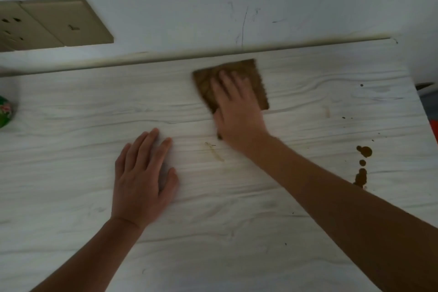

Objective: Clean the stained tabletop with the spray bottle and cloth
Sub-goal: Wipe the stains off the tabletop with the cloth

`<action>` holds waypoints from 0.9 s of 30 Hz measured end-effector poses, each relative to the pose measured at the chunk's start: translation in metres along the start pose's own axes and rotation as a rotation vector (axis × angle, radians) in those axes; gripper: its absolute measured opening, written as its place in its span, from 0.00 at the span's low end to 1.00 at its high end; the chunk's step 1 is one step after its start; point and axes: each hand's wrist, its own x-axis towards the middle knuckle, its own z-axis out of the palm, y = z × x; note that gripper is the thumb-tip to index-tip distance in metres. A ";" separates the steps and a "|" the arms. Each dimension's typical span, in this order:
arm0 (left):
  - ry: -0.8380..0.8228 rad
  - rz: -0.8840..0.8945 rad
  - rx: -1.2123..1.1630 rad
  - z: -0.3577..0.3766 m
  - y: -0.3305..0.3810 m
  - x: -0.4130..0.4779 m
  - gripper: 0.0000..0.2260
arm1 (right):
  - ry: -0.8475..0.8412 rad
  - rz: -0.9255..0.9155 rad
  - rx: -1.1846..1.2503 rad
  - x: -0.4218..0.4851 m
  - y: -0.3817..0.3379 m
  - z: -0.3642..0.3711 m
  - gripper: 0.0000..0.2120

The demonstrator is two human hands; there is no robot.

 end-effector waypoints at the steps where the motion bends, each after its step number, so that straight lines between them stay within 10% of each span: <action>1: -0.007 -0.001 0.001 0.000 0.000 0.000 0.28 | -0.022 -0.111 0.019 -0.011 -0.010 0.003 0.30; 5: -0.021 -0.006 0.003 0.000 0.000 0.000 0.28 | -0.132 -0.321 -0.032 -0.019 0.003 -0.003 0.30; 13: -0.007 0.001 -0.004 0.002 -0.002 -0.001 0.27 | -0.008 0.060 0.008 0.045 -0.002 -0.003 0.28; 27: 0.001 -0.001 0.001 0.004 -0.003 -0.001 0.28 | -0.121 -0.311 0.075 -0.083 -0.013 0.004 0.28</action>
